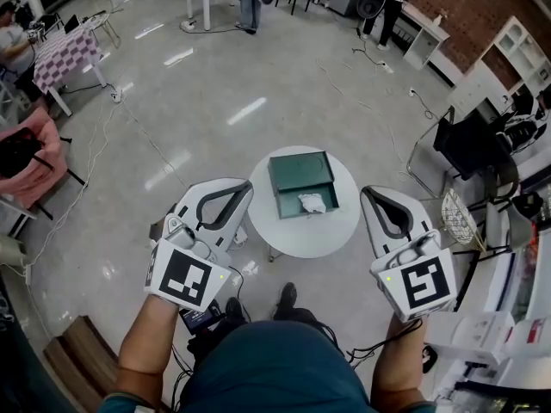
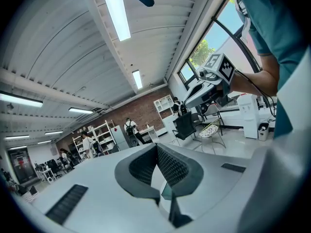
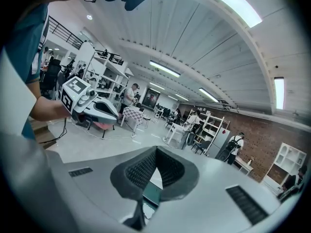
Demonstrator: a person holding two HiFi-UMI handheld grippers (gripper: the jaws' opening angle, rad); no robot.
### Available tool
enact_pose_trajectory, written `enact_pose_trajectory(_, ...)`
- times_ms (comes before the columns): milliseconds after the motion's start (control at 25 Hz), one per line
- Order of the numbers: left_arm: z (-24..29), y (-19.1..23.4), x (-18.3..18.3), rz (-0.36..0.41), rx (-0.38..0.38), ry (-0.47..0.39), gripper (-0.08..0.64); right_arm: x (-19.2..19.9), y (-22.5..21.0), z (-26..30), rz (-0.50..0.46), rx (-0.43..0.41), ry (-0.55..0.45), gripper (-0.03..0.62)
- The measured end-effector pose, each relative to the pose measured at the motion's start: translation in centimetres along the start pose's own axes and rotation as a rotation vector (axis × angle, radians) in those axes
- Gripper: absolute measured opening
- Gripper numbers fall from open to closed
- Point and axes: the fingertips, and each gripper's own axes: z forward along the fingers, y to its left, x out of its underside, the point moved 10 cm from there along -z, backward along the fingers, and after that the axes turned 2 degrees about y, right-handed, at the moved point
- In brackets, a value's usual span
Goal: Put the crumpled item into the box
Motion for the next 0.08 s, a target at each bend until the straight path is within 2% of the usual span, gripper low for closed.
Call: enact_pose_trajectory(80,-0.32,0.73,-0.11,-0.003,0.001,-0.003,0.018,-0.76,0.09,0.29,-0.001,0.002,0.005,0.037)
